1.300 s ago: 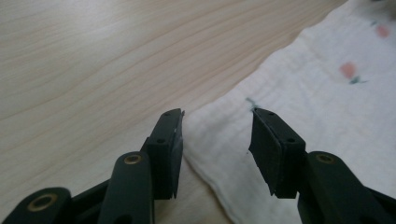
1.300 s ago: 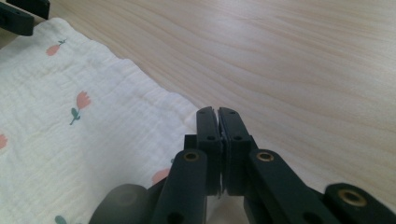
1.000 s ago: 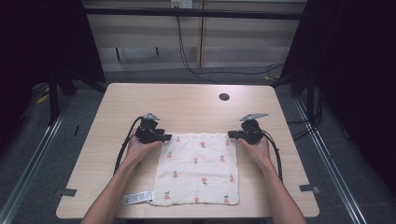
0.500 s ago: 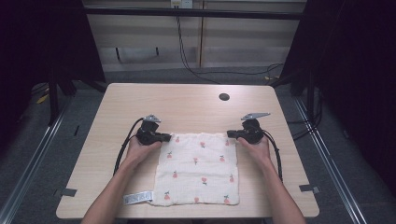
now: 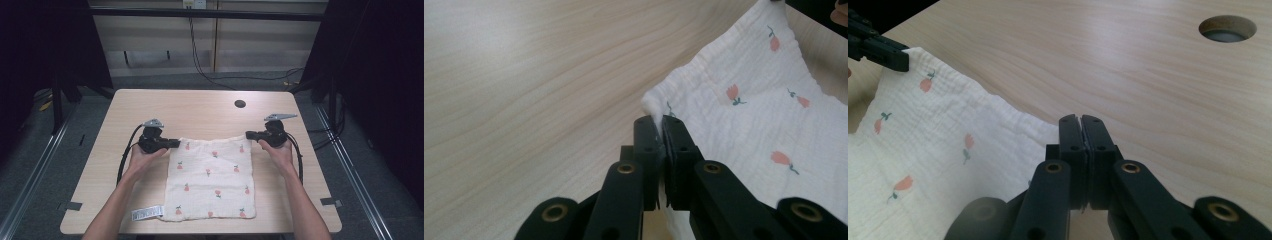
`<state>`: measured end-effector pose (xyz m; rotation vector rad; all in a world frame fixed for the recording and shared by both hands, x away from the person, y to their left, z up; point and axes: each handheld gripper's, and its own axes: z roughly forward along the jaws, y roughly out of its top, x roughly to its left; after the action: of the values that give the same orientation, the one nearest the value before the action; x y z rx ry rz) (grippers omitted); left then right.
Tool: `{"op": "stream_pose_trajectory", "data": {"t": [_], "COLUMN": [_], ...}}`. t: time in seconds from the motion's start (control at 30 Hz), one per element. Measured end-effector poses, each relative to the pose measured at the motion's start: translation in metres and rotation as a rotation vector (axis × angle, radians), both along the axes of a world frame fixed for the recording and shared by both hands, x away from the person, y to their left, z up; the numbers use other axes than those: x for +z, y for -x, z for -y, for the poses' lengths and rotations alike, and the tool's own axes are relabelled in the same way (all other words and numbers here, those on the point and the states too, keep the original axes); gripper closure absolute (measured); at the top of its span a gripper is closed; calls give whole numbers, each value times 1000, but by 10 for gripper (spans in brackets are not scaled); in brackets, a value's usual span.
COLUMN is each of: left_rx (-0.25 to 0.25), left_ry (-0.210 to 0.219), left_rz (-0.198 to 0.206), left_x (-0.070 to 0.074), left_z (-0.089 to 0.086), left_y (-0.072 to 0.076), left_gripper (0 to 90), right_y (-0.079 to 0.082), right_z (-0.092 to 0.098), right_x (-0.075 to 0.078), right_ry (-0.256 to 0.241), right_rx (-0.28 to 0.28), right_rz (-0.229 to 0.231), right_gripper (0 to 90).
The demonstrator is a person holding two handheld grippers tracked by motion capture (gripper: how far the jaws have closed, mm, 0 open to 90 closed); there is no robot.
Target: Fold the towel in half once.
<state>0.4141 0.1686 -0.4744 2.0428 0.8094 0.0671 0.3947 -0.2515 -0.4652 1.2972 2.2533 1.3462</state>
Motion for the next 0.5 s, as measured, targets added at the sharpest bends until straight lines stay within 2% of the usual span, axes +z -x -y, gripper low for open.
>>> {"op": "stream_pose_trajectory", "data": {"t": [0.07,0.23,0.3,0.4,0.5], "left_rx": [-4,0,11,12,12], "left_ry": [-5,10,20,20,43], "left_rz": [22,30,30,42,55], "left_x": [5,11,14,20,26], "left_z": [-1,-8,-10,-12,-10], "left_y": [3,4,4,2,1], "left_gripper": [864,864,864,864,864], "right_y": [2,5,5,3,1], "right_z": [0,-1,0,-2,-2], "right_x": [4,8,11,22,28], "right_ry": [-6,-13,-31,-30,-27], "right_rx": [-3,4,2,0,1], "right_rz": [3,23,32,50,58], "right_gripper": [885,885,885,886,886]}}
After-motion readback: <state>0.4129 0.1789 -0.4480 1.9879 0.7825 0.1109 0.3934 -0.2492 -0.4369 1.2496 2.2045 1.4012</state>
